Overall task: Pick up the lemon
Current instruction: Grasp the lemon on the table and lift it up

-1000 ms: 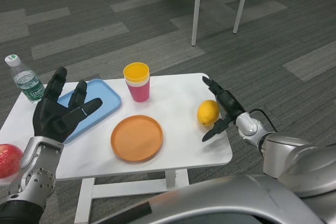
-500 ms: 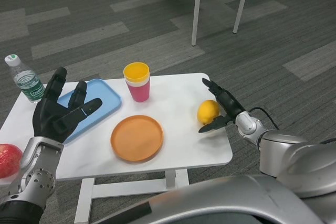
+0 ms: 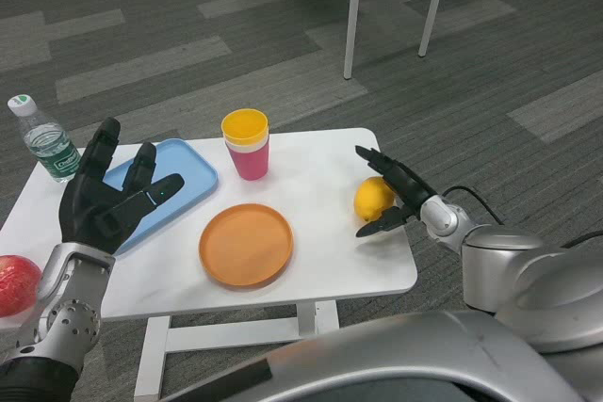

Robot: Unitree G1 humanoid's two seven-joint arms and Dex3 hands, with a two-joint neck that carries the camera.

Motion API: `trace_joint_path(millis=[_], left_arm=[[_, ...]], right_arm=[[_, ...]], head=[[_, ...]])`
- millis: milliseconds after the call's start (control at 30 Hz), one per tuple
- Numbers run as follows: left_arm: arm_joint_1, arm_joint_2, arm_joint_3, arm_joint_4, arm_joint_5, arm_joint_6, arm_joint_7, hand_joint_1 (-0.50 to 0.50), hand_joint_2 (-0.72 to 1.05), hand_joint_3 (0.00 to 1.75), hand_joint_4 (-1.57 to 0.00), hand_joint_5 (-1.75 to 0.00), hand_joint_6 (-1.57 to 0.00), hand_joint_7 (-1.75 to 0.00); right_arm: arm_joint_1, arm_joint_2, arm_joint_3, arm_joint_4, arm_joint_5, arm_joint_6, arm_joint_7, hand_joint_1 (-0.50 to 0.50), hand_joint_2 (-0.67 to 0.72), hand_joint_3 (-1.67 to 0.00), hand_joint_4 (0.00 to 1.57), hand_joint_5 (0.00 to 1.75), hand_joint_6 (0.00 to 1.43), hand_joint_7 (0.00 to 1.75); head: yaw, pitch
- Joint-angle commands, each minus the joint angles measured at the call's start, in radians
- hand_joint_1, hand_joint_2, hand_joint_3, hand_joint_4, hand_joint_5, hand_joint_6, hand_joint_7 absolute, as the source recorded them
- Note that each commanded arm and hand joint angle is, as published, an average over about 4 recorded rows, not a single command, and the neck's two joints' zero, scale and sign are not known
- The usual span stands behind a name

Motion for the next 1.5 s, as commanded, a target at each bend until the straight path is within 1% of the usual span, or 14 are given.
trace_joint_path(millis=[33, 200, 333, 467, 533, 600, 667, 800, 900, 1033, 1133, 1233, 1433, 1500], left_arm=[[0.014, 0.005, -0.002, -0.001, -0.002, -0.014, -0.005, 0.5, 0.96, 0.09, 0.0, 0.0, 0.0, -0.07], [0.015, 0.008, -0.007, -0.003, -0.003, -0.014, -0.006, 0.5, 0.96, 0.09, 0.0, 0.0, 0.0, -0.07], [0.015, 0.019, -0.014, -0.004, -0.003, -0.013, -0.005, 0.5, 0.96, 0.09, 0.0, 0.0, 0.0, -0.07], [0.015, 0.021, -0.014, -0.004, -0.003, -0.013, -0.005, 0.5, 0.96, 0.09, 0.0, 0.0, 0.0, -0.07], [0.014, 0.021, -0.015, -0.004, -0.003, -0.013, -0.005, 0.5, 0.96, 0.09, 0.0, 0.0, 0.0, -0.07], [0.013, 0.021, -0.016, -0.003, -0.003, -0.013, -0.005, 0.5, 0.96, 0.09, 0.0, 0.0, 0.0, -0.07], [0.013, 0.021, -0.016, -0.002, -0.003, -0.013, -0.005, 0.5, 0.96, 0.09, 0.0, 0.0, 0.0, -0.07], [0.012, 0.021, -0.016, -0.002, -0.003, -0.013, -0.005, 0.5, 0.96, 0.09, 0.0, 0.0, 0.0, -0.07], [0.012, 0.021, -0.016, -0.002, -0.003, -0.013, -0.005, 0.5, 0.96, 0.09, 0.0, 0.0, 0.0, -0.07], [0.012, 0.021, -0.016, -0.002, -0.003, -0.013, -0.005, 0.5, 0.96, 0.09, 0.0, 0.0, 0.0, -0.07], [0.012, 0.02, -0.016, -0.002, -0.003, -0.013, -0.005, 0.5, 0.96, 0.09, 0.0, 0.0, 0.0, -0.07], [0.012, 0.02, -0.016, -0.002, -0.003, -0.013, -0.005, 0.5, 0.96, 0.09, 0.0, 0.0, 0.0, -0.07], [0.011, 0.019, -0.016, -0.001, -0.003, -0.013, -0.005, 0.5, 0.96, 0.09, 0.0, 0.0, 0.0, -0.07], [0.01, 0.019, -0.017, 0.0, -0.003, -0.013, -0.006, 0.5, 0.96, 0.09, 0.0, 0.0, 0.0, -0.07]], right_arm=[[-0.02, 0.005, 0.008, 0.005, 0.002, 0.007, 0.016, -0.46, -0.54, -0.02, 0.0, 0.0, 0.0, 0.07], [-0.02, 0.008, 0.03, 0.01, 0.002, 0.007, 0.033, -0.46, -0.54, -0.06, 0.0, 0.0, 0.0, 0.07], [-0.019, 0.011, 0.03, 0.015, 0.002, 0.005, 0.046, -0.46, -0.54, -0.08, 0.0, 0.0, 0.0, 0.07], [-0.016, 0.014, 0.028, 0.018, 0.002, 0.004, 0.054, -0.44, -0.54, -0.16, 0.0, 0.0, 0.0, 0.07], [-0.016, 0.015, 0.026, 0.021, 0.002, 0.004, 0.055, -0.43, -0.54, -0.16, 0.0, 0.0, 0.0, 0.07], [-0.015, 0.017, 0.025, 0.024, 0.002, 0.004, 0.057, -0.45, -0.54, -0.16, 0.0, 0.0, 0.0, 0.07], [-0.015, 0.018, 0.021, 0.029, 0.002, 0.004, 0.061, -0.44, -0.54, -0.2, 0.0, 0.0, 0.0, 0.07], [-0.009, 0.02, -0.002, 0.037, 0.002, 0.004, 0.067, -0.39, -0.54, -0.34, 0.0, 0.0, 0.0, 0.14], [-0.009, 0.02, -0.009, 0.04, 0.002, 0.004, 0.068, -0.33, -0.54, -0.4, 0.0, 0.0, 0.0, 0.14], [-0.009, 0.018, -0.009, 0.042, 0.002, 0.004, 0.068, -0.33, -0.57, -0.44, 0.0, 0.0, 0.0, 0.14], [-0.009, 0.017, -0.008, 0.043, 0.002, 0.004, 0.068, -0.33, -0.6, -0.5, 0.0, 0.07, 0.0, 0.14], [-0.009, 0.015, -0.008, 0.046, 0.002, 0.006, 0.07, -0.33, -0.6, -0.61, 0.0, 0.12, 0.0, 0.14], [-0.024, 0.011, 0.015, 0.066, 0.0, 0.008, 0.087, -0.33, -0.54, -0.85, 0.0, 0.27, 0.0, 0.14], [-0.034, 0.011, 0.033, 0.076, 0.0, 0.009, 0.094, -0.33, -0.53, -0.89, 0.0, 0.29, 0.0, 0.14]], head=[[-0.002, -0.007], [-0.011, -0.014], [-0.016, -0.017], [-0.012, -0.021], [-0.012, -0.024], [-0.012, -0.029], [-0.015, -0.034], [-0.026, -0.04], [-0.03, -0.043], [-0.034, -0.046], [-0.036, -0.046], [-0.036, -0.045], [-0.033, -0.047], [-0.03, -0.048]])
